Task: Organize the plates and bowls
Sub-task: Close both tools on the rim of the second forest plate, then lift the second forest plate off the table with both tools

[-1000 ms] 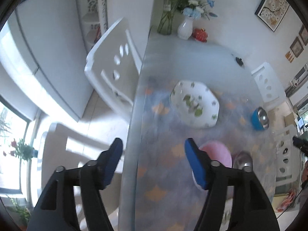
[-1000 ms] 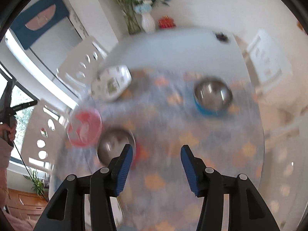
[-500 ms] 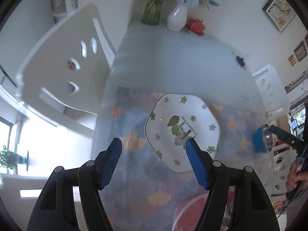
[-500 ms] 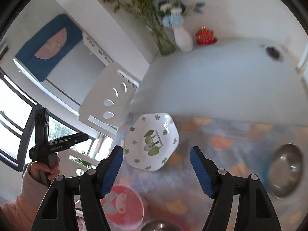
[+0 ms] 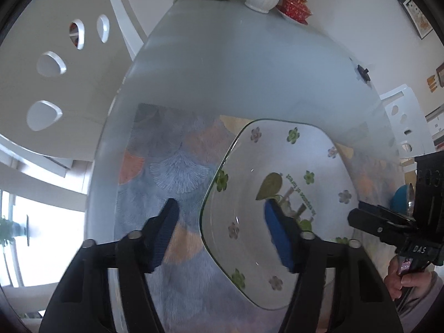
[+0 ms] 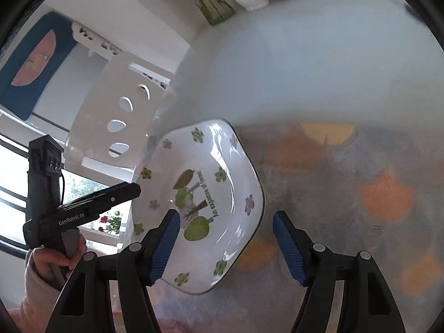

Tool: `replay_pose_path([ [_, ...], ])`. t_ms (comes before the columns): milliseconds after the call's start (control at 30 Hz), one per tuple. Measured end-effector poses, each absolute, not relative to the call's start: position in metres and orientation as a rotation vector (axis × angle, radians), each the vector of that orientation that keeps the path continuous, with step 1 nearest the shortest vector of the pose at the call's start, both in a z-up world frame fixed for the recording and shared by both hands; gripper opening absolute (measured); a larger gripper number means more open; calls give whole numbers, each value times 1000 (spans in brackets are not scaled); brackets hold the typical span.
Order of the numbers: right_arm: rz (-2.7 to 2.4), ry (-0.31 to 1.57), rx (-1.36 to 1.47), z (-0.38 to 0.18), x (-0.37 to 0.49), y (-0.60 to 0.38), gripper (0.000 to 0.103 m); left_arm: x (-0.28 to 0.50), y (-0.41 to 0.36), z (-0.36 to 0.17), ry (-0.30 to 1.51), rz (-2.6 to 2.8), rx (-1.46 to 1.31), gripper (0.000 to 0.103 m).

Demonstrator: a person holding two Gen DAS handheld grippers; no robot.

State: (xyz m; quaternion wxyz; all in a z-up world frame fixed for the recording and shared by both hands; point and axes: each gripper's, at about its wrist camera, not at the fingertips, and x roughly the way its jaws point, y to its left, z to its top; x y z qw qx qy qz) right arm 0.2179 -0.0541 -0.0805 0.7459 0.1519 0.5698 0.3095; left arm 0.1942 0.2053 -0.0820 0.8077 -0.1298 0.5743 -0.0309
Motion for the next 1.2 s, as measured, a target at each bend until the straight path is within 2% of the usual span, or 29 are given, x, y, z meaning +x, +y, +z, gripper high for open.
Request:
replay_pose_path([
  [33,678,1256,331,-87,218,-52,64,195,205,-85,1234,-71,-277,39],
  [67,680,1263,329,-91,220,-51,56,195,205,-89,1240,-76,-275,36],
  [133,687,1278,330,-98,220,-49,52,195,203,-96,1246,-83,-267,28],
  [267,698,1262,334,-100,220,-47,50,195,205,-99,1230,-96,-289,25],
  [300,703,1260,328,-99,219,-49,47,195,206,-99,1226,-97,-292,24],
  [367,707,1255,304,-100,217,-49,33,195,207,-99,1223,-101,-295,24],
  [467,687,1245,258,-100,215,-45,23,194,208,-99,1221,-107,-279,24],
  [733,716,1211,199,-78,211,-44,21,182,205,-77,1175,-120,-218,24],
  [1200,742,1118,205,-6,174,-66,20,136,189,2,1088,-147,-202,24],
])
